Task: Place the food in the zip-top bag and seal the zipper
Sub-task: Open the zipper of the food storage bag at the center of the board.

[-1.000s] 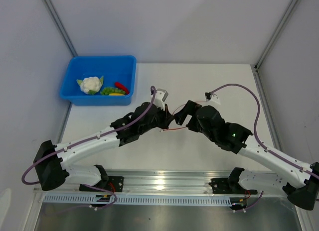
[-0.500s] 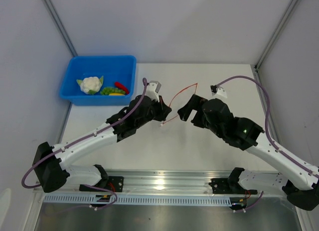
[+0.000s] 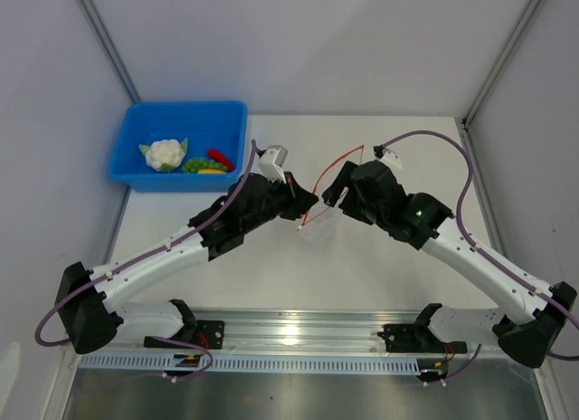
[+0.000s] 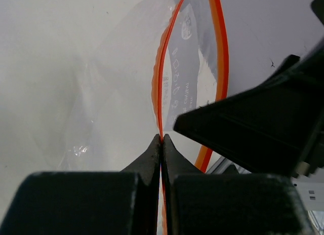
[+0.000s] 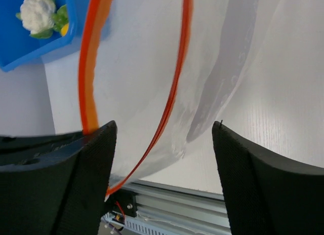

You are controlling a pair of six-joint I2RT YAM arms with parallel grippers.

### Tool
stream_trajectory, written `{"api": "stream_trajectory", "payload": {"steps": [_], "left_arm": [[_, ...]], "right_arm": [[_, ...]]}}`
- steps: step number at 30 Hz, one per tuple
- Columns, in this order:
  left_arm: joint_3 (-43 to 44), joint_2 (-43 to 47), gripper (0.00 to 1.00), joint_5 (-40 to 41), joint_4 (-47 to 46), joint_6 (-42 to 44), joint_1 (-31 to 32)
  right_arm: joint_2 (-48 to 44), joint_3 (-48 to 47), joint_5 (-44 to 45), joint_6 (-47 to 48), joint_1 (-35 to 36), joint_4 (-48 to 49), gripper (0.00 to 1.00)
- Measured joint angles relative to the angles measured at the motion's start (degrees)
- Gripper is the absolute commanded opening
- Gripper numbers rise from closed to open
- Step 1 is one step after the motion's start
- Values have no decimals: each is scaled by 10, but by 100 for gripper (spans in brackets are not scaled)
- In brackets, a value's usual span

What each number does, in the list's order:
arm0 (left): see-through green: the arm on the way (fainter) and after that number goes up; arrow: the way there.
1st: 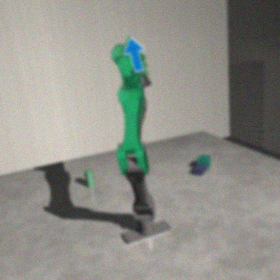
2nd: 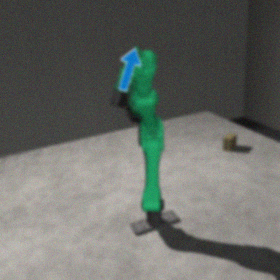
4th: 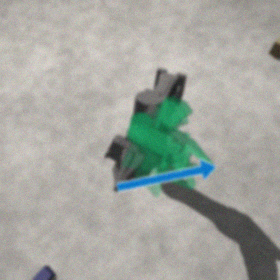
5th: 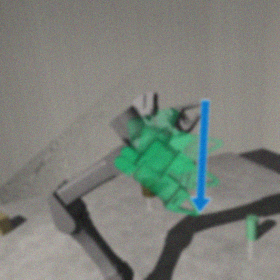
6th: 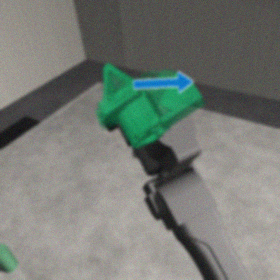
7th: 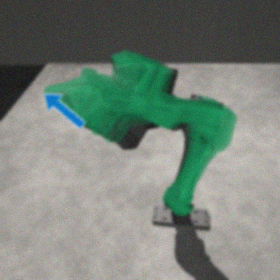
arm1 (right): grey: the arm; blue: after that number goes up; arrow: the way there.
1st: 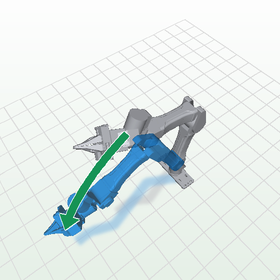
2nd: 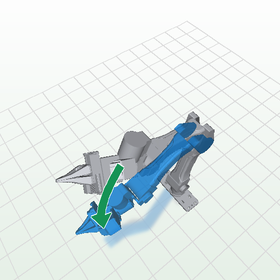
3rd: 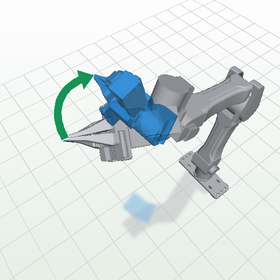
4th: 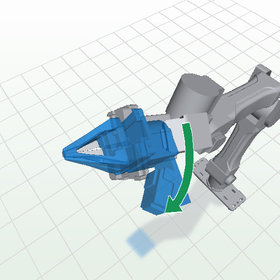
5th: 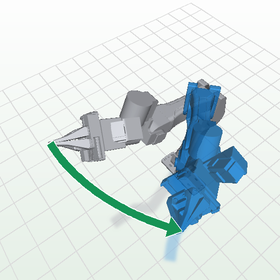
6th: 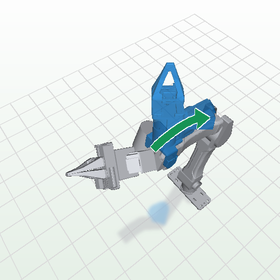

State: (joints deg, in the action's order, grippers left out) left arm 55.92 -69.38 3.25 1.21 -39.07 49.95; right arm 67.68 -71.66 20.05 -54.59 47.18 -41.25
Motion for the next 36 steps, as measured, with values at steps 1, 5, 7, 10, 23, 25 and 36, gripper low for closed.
{"api": "stream_trajectory", "payload": {"steps": [1,5,7,10,23,25,36], "left_arm": [[0,0,0,-3,-1,-2,0],[0,0,1,-10,-9,-10,0],[0,0,1,-12,-11,-10,0],[-2,-3,1,-21,-22,-11,-7],[16,-128,2,-121,-89,-19,-72],[16,-136,16,-135,-93,-18,-78],[59,-116,100,-175,23,12,-96]], "right_arm": [[5,0,0,0,-7,-2,72],[16,0,0,7,-43,-5,38],[16,0,2,12,-55,-5,27],[18,-1,3,37,-63,-11,0],[122,-57,-35,242,-82,-27,0],[150,-88,-45,263,-96,-40,0],[252,-243,-120,309,-174,-152,0]]}}
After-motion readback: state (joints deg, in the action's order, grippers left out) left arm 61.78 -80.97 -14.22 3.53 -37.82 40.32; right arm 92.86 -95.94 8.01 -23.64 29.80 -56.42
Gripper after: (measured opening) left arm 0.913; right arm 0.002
